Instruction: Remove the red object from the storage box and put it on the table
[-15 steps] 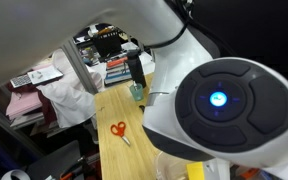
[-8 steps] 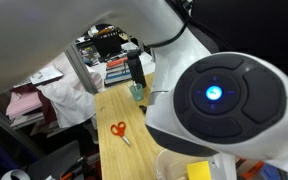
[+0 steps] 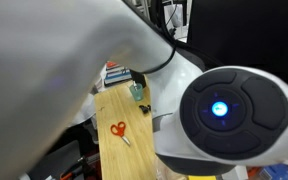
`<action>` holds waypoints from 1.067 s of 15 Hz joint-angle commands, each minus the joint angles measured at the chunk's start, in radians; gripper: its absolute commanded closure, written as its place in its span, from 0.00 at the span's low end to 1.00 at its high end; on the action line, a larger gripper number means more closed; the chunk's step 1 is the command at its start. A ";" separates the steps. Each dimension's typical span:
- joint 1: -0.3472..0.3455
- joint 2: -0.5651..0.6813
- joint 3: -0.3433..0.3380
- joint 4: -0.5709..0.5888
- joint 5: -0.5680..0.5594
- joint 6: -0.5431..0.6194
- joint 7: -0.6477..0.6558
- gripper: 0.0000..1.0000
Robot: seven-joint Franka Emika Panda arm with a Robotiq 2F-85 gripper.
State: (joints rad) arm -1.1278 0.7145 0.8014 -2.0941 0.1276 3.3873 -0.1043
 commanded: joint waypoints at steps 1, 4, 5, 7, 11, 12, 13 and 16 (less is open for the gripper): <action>-0.038 0.057 0.018 0.008 -0.163 0.069 0.081 0.96; -0.045 0.081 0.011 0.010 -0.266 0.103 0.140 0.96; -0.061 0.091 0.023 0.035 -0.301 0.071 0.152 0.96; -0.071 0.097 0.026 0.040 -0.343 0.069 0.171 0.96; -0.065 0.087 0.002 0.027 -0.377 0.068 0.180 0.96; -0.076 0.093 0.014 0.024 -0.373 0.056 0.161 0.96; -0.081 0.099 0.019 0.023 -0.381 0.052 0.159 0.96; -0.073 0.094 0.009 0.021 -0.394 0.057 0.179 0.96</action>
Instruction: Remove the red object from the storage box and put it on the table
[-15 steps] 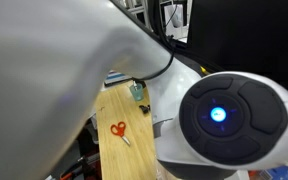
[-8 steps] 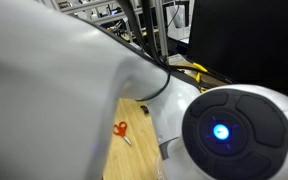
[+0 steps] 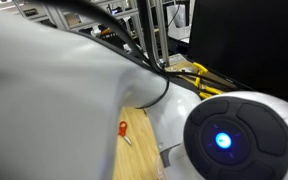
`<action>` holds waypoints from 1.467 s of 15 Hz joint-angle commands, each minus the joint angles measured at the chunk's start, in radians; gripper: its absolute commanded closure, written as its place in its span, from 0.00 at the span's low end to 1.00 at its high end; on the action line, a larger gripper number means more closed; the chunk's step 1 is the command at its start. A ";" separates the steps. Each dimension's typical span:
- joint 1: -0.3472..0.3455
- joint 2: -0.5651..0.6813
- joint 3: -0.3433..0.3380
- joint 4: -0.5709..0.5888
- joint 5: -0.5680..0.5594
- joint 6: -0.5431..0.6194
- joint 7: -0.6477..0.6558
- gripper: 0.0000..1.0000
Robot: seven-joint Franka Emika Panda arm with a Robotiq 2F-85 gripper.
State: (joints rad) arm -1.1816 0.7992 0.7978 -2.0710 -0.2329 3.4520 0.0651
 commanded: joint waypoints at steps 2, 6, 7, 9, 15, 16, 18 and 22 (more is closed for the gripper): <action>-0.019 0.008 0.012 -0.005 -0.034 -0.009 0.011 0.96; -0.023 0.009 0.016 -0.009 -0.031 -0.016 0.016 0.94; -0.024 0.009 0.017 -0.010 -0.031 -0.019 0.016 0.94; -0.027 0.010 0.020 -0.012 -0.031 -0.023 0.017 0.96; -0.222 -0.141 0.217 -0.233 0.003 -0.195 0.036 0.96; -0.287 -0.163 0.287 -0.284 0.014 -0.208 0.037 0.96; -0.406 -0.204 0.395 -0.346 0.045 -0.251 0.031 0.96; -0.592 -0.284 0.564 -0.427 0.127 -0.310 0.032 0.96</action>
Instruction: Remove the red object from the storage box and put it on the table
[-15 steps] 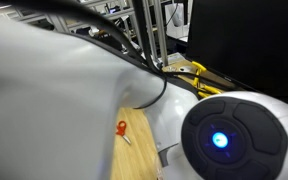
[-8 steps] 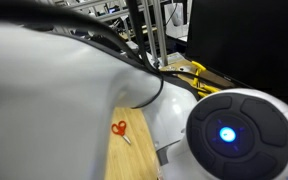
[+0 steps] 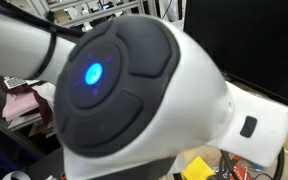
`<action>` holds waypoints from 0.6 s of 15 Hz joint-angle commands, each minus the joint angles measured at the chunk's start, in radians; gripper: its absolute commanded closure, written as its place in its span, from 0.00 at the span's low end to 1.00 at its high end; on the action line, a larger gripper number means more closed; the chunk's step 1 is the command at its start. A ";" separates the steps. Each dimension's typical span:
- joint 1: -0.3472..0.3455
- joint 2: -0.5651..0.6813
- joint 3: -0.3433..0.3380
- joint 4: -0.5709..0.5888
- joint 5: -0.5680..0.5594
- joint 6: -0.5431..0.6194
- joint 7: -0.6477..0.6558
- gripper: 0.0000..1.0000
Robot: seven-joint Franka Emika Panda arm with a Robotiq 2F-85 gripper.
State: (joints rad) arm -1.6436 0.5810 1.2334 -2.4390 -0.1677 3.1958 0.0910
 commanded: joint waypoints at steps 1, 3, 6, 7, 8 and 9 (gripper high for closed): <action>-0.165 -0.072 0.165 -0.068 0.078 -0.061 0.006 0.96; -0.242 -0.078 0.250 -0.085 0.102 -0.079 0.007 0.96; -0.331 -0.083 0.347 -0.102 0.126 -0.118 0.004 0.96; -0.358 -0.080 0.374 -0.107 0.130 -0.134 0.003 0.96; -0.382 -0.077 0.397 -0.110 0.133 -0.157 0.002 0.96; -0.396 -0.093 0.407 -0.109 0.132 -0.169 0.000 0.96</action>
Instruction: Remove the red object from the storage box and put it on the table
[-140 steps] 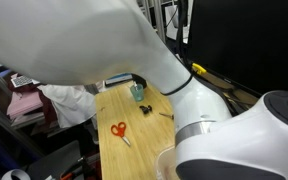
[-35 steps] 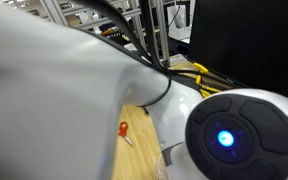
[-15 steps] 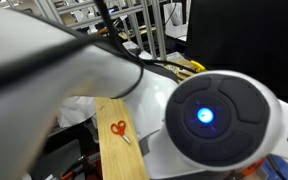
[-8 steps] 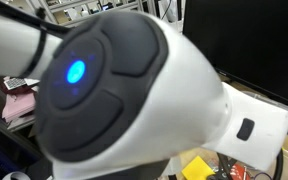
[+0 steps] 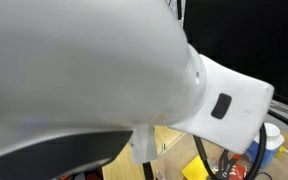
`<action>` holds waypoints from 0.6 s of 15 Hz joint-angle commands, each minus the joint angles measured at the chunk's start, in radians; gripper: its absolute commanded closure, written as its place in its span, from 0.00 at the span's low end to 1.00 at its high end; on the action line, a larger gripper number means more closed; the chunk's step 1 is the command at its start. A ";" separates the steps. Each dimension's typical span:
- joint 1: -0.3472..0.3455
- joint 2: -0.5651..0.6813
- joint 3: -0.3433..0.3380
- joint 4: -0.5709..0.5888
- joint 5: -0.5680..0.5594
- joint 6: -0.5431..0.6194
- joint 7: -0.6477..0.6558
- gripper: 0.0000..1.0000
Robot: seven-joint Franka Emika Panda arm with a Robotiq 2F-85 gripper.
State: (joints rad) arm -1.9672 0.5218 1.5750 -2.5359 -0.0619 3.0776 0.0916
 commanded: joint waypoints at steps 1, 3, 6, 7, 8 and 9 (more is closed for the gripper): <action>-0.082 -0.017 0.074 -0.012 0.023 -0.075 -0.010 0.96; -0.082 0.035 0.089 -0.008 0.016 -0.140 -0.042 0.96; -0.058 0.096 0.110 0.000 0.015 -0.223 -0.085 0.96; -0.044 0.116 0.110 0.007 0.018 -0.248 -0.098 0.96; -0.033 0.133 0.108 0.015 0.019 -0.275 -0.111 0.96; -0.011 0.146 0.093 0.029 0.023 -0.308 -0.125 0.96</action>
State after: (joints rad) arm -2.0065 0.5966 1.6836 -2.5398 -0.0618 2.8574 0.0334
